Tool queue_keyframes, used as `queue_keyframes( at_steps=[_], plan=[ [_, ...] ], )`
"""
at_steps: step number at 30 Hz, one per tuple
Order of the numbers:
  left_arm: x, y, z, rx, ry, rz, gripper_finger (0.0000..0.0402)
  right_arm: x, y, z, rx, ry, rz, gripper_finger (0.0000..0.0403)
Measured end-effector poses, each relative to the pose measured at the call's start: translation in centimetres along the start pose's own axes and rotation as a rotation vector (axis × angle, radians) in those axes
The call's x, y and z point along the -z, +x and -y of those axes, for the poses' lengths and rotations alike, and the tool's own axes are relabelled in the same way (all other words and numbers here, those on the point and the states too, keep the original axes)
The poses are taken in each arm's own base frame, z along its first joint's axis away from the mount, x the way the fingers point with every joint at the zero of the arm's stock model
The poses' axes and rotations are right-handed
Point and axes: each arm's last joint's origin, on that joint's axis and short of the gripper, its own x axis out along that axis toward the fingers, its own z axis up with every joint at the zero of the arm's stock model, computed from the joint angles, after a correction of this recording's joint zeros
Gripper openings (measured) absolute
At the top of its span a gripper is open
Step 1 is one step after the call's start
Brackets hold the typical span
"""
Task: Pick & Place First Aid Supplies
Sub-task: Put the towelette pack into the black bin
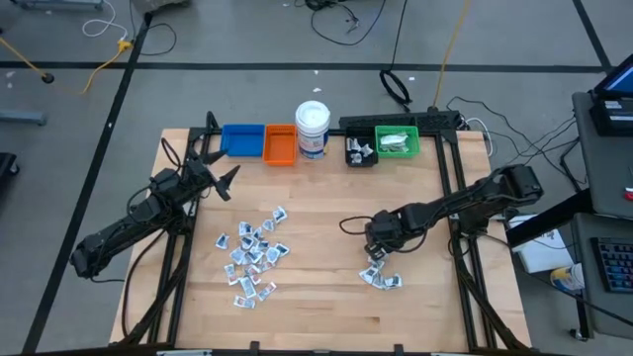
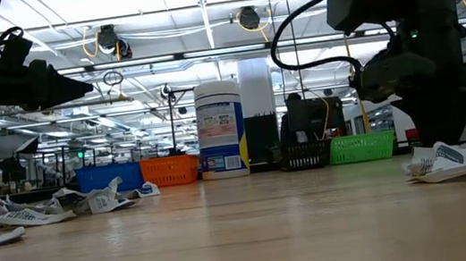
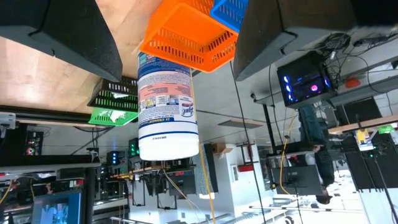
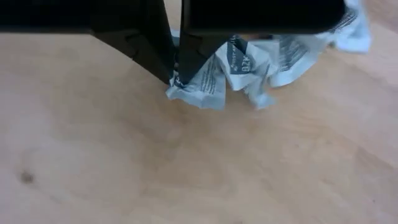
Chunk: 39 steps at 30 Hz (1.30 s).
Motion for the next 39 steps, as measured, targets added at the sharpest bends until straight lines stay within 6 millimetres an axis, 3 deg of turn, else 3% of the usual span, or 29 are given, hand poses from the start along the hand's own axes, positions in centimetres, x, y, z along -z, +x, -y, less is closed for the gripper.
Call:
queue_keyframes(
  at_steps=[21, 26, 30, 39],
  plan=[
    [0.0, 0.0, 0.0, 0.000, 0.000, 0.000, 0.0310, -5.4, -8.2, -1.0, 0.061, -0.054, -0.013, 0.0001],
    [0.0, 0.0, 0.0, 0.000, 0.000, 0.000, 0.0310, -6.6, -9.3, -0.8, 0.031, -0.043, 0.001, 0.0001],
    [0.0, 0.0, 0.0, 0.000, 0.000, 0.000, 0.0310, -8.4, -9.5, 0.4, 0.013, -0.027, -0.003, 0.0000],
    [0.0, 0.0, 0.0, 0.000, 0.000, 0.000, 0.0310, -14.2, -9.4, 5.0, -0.013, 0.036, 0.070, 0.0000]
  ],
)
